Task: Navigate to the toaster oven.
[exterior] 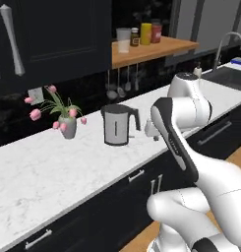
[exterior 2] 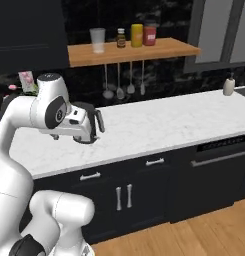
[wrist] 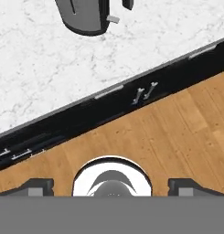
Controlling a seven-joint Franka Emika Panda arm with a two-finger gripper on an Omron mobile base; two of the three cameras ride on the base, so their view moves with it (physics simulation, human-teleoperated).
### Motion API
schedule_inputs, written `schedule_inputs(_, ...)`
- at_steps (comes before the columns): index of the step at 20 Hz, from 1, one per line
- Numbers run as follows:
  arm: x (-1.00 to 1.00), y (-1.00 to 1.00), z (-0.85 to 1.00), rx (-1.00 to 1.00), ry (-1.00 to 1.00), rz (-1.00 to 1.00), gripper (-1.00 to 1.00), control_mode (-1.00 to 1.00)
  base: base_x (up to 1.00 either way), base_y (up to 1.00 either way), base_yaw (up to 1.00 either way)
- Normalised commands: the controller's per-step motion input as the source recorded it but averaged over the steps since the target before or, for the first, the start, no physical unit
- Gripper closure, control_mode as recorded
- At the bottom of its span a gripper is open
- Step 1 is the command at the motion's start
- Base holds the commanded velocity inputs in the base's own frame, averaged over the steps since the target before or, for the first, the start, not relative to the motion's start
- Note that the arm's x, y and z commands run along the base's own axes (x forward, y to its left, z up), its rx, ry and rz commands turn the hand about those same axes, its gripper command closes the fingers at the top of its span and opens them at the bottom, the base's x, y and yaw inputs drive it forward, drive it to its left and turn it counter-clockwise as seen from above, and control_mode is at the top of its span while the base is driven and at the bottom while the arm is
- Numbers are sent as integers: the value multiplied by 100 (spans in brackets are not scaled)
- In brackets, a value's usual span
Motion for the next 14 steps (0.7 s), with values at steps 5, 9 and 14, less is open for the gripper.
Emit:
schedule_inputs(5, 0, 0, 0, 0, 0, 0, -100, 100, 11, -55, -53)
schedule_inputs(9, 0, 0, 0, 0, 0, 0, -100, 100, 18, -52, -54)
schedule_inputs(14, 0, 0, 0, 0, 0, 0, -100, 100, 18, -50, -60)
